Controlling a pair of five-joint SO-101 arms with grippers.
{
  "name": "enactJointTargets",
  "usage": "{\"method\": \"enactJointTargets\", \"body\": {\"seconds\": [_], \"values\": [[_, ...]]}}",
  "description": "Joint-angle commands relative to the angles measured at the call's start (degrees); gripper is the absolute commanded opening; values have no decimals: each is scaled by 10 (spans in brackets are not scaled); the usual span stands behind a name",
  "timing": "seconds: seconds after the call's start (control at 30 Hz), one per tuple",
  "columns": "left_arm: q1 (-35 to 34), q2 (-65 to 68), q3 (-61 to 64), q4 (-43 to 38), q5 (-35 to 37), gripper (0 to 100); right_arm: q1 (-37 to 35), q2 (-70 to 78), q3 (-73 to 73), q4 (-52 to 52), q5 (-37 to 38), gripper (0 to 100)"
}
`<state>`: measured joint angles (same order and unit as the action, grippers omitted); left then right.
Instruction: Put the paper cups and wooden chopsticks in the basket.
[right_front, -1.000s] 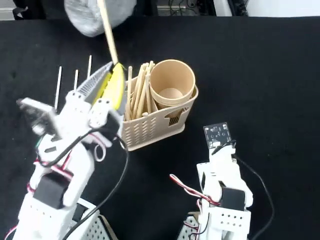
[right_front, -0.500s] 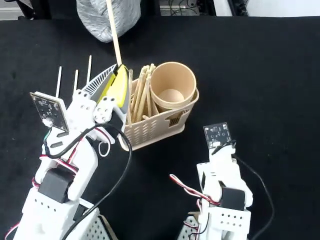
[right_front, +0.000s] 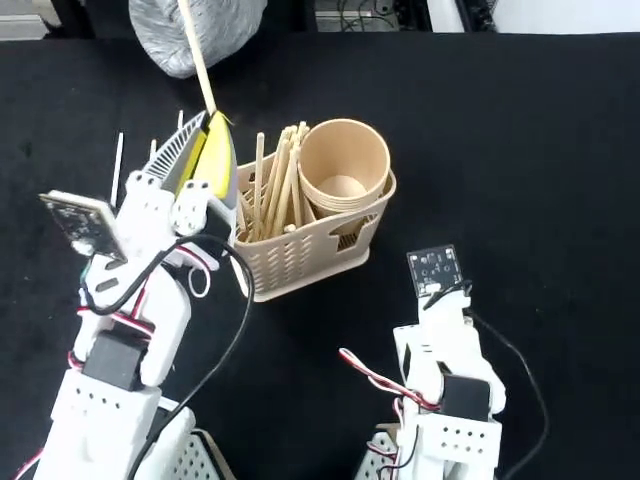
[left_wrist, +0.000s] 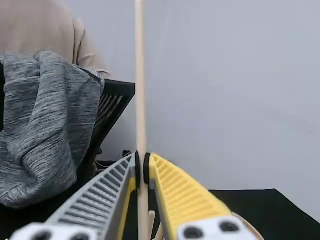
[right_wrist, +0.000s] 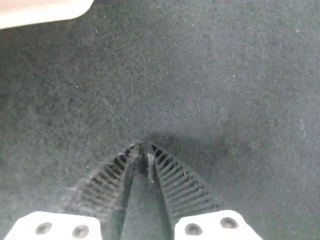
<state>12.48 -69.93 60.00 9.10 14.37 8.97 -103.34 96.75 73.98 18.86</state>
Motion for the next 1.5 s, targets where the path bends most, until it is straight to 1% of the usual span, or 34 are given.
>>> {"method": "enactJointTargets", "body": {"seconds": [0.0,0.2,0.3,0.43,0.67,0.77,0.9,0.93,1.03,1.17,1.33,1.47], "values": [[-10,1,14,-14,2,29,-6,-40,-2,3,4,13],[-7,-5,38,-8,2,38,-6,-40,-2,3,4,13],[-8,-4,39,-5,7,101,-6,-40,-2,3,4,13],[-6,-5,21,48,7,124,-6,-40,-2,3,4,13],[-12,-6,-37,129,4,124,-6,-40,-2,3,4,13],[-60,-5,-91,182,5,124,-6,-40,-2,3,4,13],[-164,23,-184,301,2,147,-6,-40,-2,3,4,13],[-189,38,-203,324,-4,151,-6,-40,-2,3,4,13],[-260,114,-246,370,-49,152,-6,-40,-2,3,4,13],[-319,258,-296,401,-99,152,-6,-40,-2,3,4,13],[-353,452,-369,430,-180,152,-6,-40,-2,3,4,13],[-354,605,-435,465,-254,152,-6,-40,-2,3,4,13]]}}
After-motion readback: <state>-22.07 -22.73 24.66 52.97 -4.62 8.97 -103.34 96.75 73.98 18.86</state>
